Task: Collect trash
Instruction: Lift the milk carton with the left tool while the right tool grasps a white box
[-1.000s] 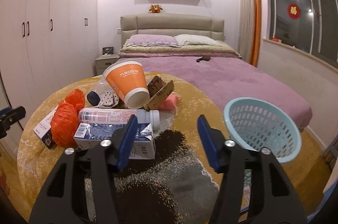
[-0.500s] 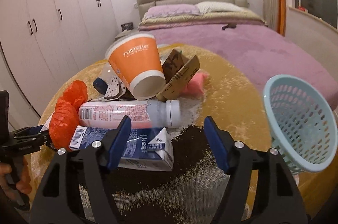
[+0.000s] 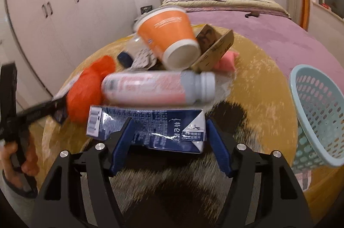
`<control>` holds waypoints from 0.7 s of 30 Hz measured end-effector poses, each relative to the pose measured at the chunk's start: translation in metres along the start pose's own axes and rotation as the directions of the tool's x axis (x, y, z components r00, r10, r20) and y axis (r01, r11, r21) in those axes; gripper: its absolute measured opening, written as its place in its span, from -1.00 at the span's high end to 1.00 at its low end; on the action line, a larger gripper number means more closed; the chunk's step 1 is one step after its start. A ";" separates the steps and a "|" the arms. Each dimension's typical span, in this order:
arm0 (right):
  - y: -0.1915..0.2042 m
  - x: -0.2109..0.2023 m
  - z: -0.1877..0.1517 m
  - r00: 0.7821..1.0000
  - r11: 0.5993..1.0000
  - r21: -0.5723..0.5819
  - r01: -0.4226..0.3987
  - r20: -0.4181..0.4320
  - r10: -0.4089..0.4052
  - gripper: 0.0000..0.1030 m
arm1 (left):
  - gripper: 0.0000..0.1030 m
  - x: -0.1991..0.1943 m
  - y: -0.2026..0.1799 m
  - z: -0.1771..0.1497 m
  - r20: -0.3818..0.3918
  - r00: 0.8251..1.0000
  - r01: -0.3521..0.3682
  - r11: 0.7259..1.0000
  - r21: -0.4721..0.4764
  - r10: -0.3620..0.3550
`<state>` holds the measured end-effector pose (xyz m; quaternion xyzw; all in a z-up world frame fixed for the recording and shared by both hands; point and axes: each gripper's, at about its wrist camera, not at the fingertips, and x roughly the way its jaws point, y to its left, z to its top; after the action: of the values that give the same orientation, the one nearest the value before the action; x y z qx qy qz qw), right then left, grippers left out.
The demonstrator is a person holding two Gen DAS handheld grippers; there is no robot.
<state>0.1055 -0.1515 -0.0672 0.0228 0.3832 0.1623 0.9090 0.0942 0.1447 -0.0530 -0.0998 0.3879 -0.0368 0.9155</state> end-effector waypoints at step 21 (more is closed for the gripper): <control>0.030 0.013 -0.009 0.989 0.885 -0.445 -0.140 -0.102 0.106 -0.76 | -0.04 -0.017 0.006 -0.013 0.030 0.999 -0.038 0.999 -0.014 0.038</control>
<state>0.0993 -0.1196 -0.0775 -0.1702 0.3666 0.3047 0.8624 0.0727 0.1509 -0.0510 -0.0990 0.3762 -0.0154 0.9211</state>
